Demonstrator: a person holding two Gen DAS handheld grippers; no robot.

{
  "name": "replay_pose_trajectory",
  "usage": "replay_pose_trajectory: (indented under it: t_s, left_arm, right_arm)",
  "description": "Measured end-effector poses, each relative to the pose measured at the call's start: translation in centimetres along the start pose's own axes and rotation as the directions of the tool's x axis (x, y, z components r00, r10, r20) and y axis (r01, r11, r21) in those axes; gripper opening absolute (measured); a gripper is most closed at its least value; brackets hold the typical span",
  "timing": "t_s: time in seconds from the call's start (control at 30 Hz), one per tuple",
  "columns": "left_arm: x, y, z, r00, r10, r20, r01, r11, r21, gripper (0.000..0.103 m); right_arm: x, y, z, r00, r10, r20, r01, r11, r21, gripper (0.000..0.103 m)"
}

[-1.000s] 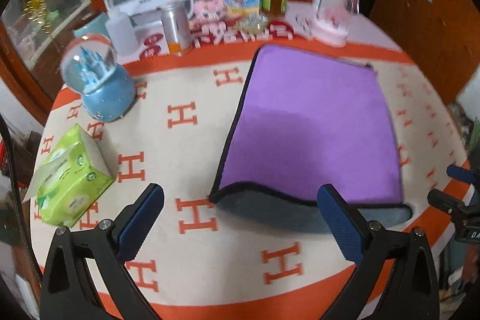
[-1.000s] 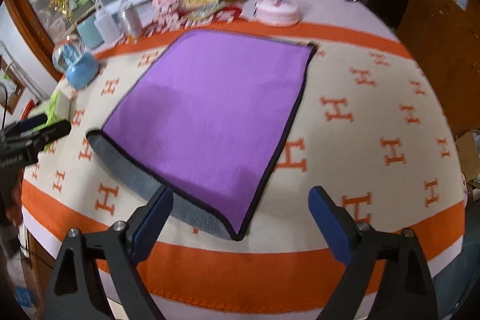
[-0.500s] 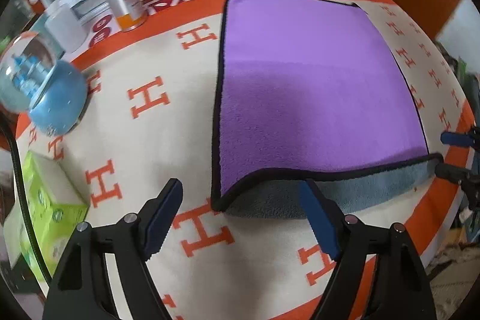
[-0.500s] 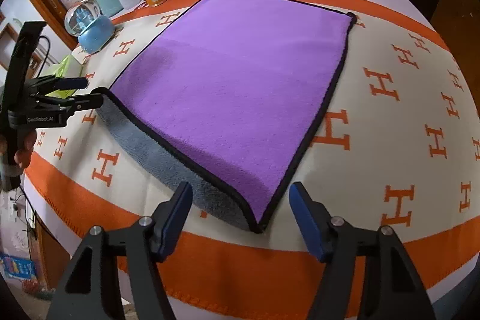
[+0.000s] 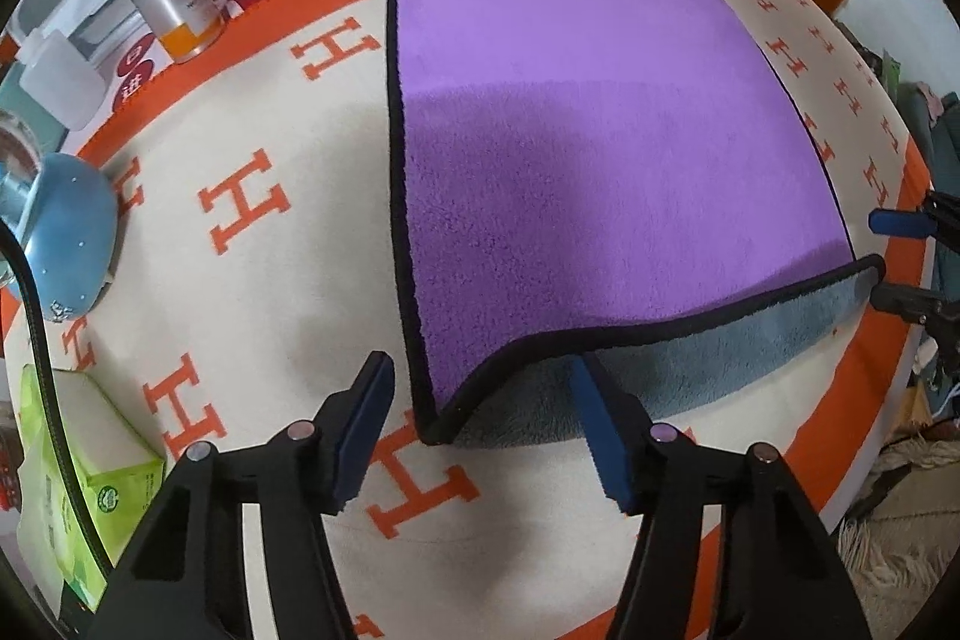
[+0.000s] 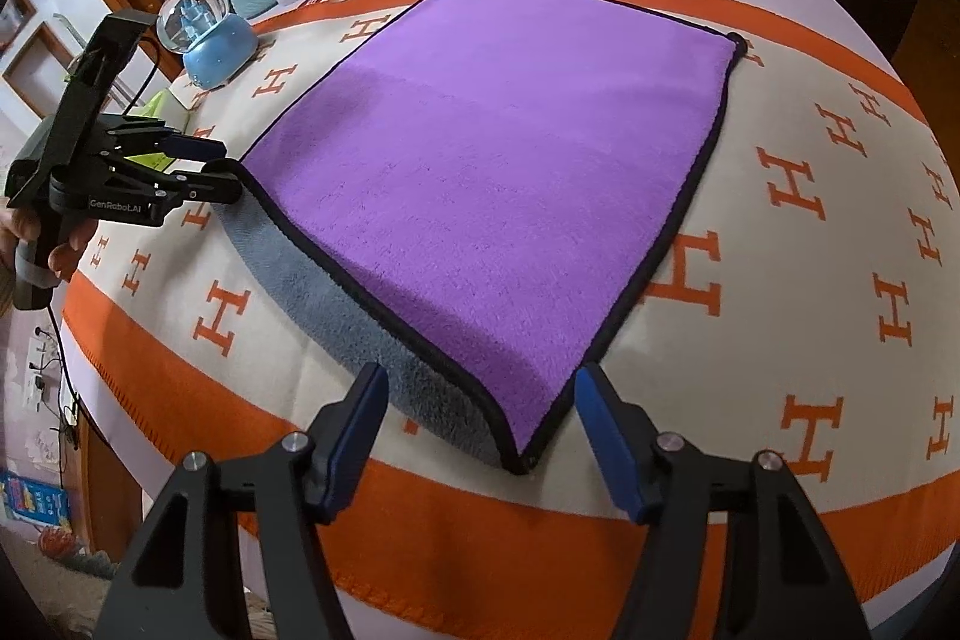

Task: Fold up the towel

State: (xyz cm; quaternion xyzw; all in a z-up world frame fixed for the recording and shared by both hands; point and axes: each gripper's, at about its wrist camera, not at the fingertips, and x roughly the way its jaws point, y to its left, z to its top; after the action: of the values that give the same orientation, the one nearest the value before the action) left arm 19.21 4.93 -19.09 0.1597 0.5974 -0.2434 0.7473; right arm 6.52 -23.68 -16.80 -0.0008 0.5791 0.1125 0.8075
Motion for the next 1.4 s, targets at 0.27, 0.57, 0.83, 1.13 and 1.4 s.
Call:
replay_pose_trajectory:
  t_s: [0.27,0.57,0.83,1.13,1.4]
  left_arm:
    - [0.4,0.1,0.0,0.999,-0.041,-0.029,0.042,0.999,0.025,0.048]
    - [0.5,-0.1,0.1,0.999,-0.029,-0.040,0.031,0.999,0.037,0.025]
    - [0.0,-2.3,0.1,0.998,0.058,-0.024,-0.056,0.995,0.079,0.006]
    - [-1.5,-2.0,0.7,0.989,0.149,0.009,-0.150,0.988,0.036,0.006]
    - [-3.0,-1.8,2.0,0.987,0.154,0.053,-0.154,0.988,0.006,0.005]
  right_arm:
    - [0.2,0.0,0.0,1.000,0.009,0.001,-0.009,1.000,-0.016,0.056]
    - [1.0,0.1,-0.3,0.999,0.008,-0.033,-0.009,1.000,-0.027,0.020]
    - [0.8,0.0,-0.4,0.999,0.018,-0.037,-0.018,1.000,-0.011,0.006]
    - [0.1,-0.6,0.6,1.000,0.010,-0.010,-0.009,1.000,0.028,0.005]
    - [-1.0,-1.1,1.9,1.000,0.000,0.026,-0.001,0.999,0.054,0.005]
